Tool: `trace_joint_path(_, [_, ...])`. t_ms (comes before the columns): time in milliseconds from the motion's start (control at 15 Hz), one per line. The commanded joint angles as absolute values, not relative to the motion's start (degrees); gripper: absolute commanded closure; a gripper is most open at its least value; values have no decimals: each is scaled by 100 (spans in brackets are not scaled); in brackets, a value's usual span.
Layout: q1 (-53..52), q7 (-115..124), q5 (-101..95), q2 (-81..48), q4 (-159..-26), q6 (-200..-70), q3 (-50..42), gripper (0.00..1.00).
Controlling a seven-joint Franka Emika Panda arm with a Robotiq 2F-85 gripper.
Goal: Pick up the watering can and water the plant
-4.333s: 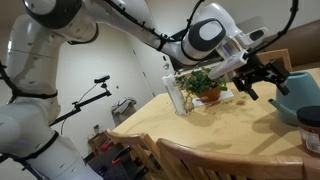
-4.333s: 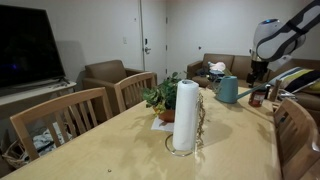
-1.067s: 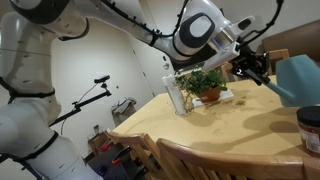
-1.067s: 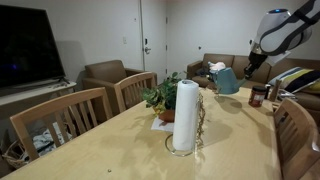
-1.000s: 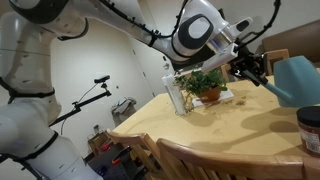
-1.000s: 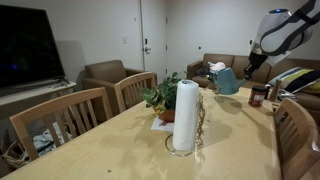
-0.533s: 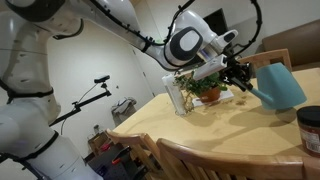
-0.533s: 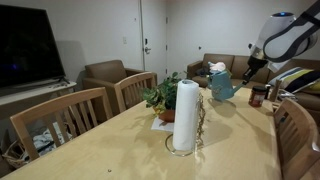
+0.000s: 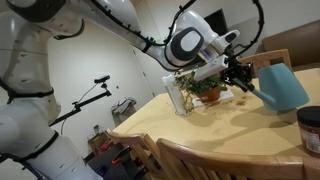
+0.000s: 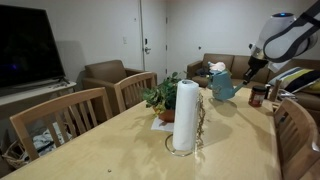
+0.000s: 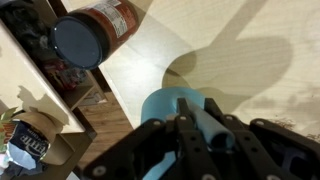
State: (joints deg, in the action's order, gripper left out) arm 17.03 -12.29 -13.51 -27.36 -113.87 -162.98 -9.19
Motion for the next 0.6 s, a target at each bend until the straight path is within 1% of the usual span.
trace_joint_path(0, [1633,-1287,-1269,-2733,-11388,-16292,-984,78])
trace_joint_path(67, [1560,-1187,-1316,-2741,-11396,-16295,-1050,94])
trace_joint_path(333, [1479,-832,-972,-2737,-11556,-16395,-958,94])
trace_joint_path(533, [1204,-501,-1002,-2703,-11752,-16546,-1051,94])
